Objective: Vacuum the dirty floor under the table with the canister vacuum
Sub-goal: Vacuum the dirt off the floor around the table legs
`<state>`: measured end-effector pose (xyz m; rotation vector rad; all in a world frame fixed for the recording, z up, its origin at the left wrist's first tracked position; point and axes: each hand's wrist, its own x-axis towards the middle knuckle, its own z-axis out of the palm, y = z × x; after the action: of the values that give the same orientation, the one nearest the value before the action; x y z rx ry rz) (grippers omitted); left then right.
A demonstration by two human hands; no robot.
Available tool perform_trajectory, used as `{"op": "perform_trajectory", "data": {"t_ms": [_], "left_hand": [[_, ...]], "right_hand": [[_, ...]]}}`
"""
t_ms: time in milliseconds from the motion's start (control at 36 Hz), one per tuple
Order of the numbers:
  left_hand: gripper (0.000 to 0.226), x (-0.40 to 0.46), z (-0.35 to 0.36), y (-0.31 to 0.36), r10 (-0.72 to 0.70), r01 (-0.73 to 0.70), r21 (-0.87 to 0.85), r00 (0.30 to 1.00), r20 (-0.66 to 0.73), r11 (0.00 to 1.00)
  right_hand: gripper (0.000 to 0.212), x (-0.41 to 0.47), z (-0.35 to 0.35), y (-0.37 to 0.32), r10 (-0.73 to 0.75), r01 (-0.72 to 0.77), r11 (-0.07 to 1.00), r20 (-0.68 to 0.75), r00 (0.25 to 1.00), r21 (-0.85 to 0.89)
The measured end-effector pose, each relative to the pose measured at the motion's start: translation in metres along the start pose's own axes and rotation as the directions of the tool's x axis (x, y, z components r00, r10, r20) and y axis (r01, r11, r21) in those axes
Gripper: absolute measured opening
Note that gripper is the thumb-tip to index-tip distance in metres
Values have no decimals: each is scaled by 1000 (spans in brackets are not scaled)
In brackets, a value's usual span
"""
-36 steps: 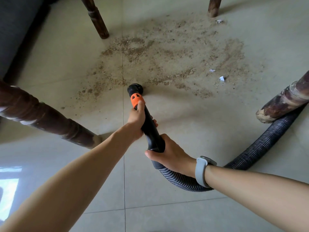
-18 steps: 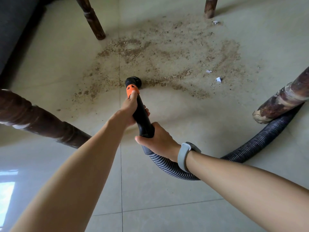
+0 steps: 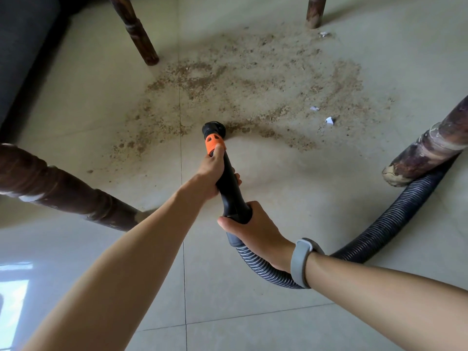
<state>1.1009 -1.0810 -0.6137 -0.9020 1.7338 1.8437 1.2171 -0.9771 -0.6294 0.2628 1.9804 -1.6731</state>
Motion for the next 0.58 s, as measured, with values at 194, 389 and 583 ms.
{"op": "perform_trajectory", "data": {"t_ms": [194, 389, 583], "left_hand": [[44, 9, -6, 12, -18, 19, -24, 1000, 10, 1000], [44, 11, -2, 14, -25, 25, -19, 999, 28, 999], [44, 4, 6, 5, -44, 43, 9, 997, 59, 999]], "right_hand": [[39, 18, -1, 1, -65, 68, 998, 106, 992, -19], [47, 22, 3, 9, -101, 103, 995, 74, 992, -20], [43, 7, 1, 19, -124, 124, 992, 39, 991, 6]]}}
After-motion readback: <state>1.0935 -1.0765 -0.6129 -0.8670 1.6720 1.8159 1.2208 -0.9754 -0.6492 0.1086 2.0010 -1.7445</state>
